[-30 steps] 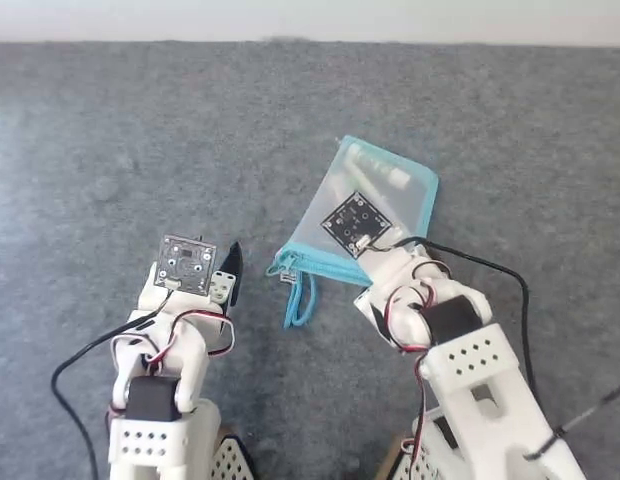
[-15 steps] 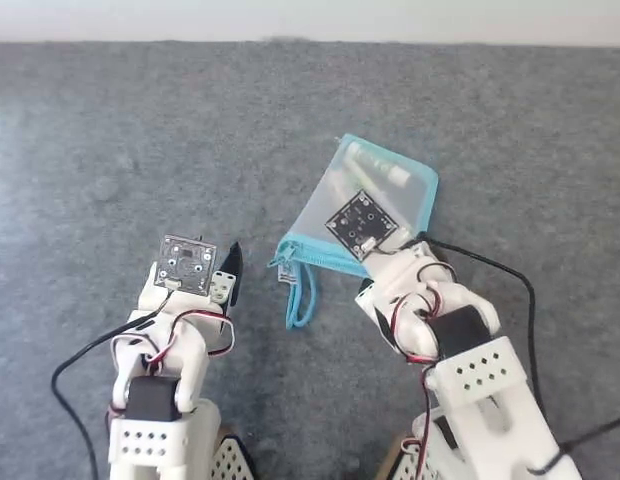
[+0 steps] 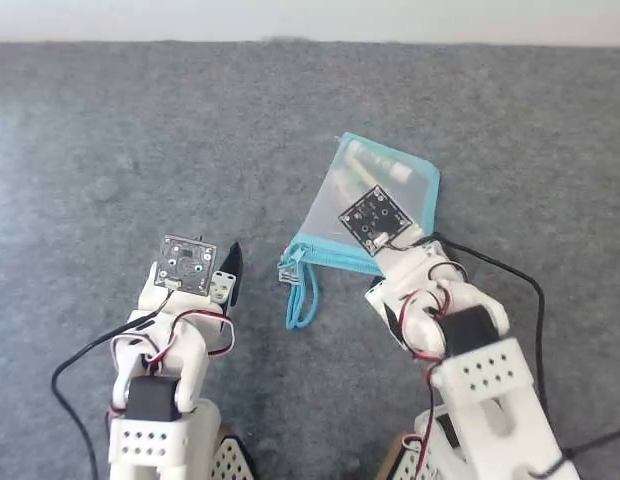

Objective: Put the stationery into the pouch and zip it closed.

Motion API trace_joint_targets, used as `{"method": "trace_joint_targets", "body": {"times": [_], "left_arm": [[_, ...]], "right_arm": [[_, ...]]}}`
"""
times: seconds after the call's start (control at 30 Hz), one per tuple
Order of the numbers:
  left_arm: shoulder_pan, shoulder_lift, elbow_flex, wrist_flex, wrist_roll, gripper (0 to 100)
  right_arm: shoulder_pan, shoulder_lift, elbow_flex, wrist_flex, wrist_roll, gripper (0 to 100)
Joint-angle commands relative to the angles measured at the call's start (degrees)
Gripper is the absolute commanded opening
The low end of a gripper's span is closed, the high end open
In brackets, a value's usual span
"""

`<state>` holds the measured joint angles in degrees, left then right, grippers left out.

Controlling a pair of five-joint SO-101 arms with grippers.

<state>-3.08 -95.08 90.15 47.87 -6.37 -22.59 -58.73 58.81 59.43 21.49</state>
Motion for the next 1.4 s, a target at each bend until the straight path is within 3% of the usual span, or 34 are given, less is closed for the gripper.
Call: {"method": "trace_joint_targets", "body": {"times": [0.0,0.17,0.37,0.5,0.67,0.77,1.1,1.2,1.37], "left_arm": [[0.35,0.18,-0.66,-1.85,-0.53,17],[0.35,0.18,-0.66,-1.85,-0.53,17],[0.35,0.18,-0.66,-1.76,-0.53,17],[0.35,0.18,-0.66,-1.76,-0.53,17],[0.35,0.18,-0.66,-1.85,-0.53,17],[0.44,0.18,-0.66,-1.85,-0.53,17],[0.44,0.18,-0.66,-1.76,-0.53,17],[0.09,0.09,-0.92,-1.58,-0.35,17],[-0.09,0.09,-3.30,0.70,-0.26,17]], "right_arm": [[-1.71,-7.43,0.79,-0.92,0.44,32.9],[0.13,-9.98,4.75,-4.97,0.44,33.3],[-0.04,-1.45,2.90,-4.79,0.44,42.9],[0.48,2.51,0.44,-4.18,0.44,43.9],[5.85,5.49,-9.85,9.01,0.00,43.9],[5.32,9.01,-13.63,16.13,-0.35,43.9],[3.47,10.68,-14.07,17.01,-2.29,43.7],[3.47,4.62,-13.01,17.63,-2.29,34.6],[4.53,-6.73,-7.74,15.69,-2.29,7.6]]}}
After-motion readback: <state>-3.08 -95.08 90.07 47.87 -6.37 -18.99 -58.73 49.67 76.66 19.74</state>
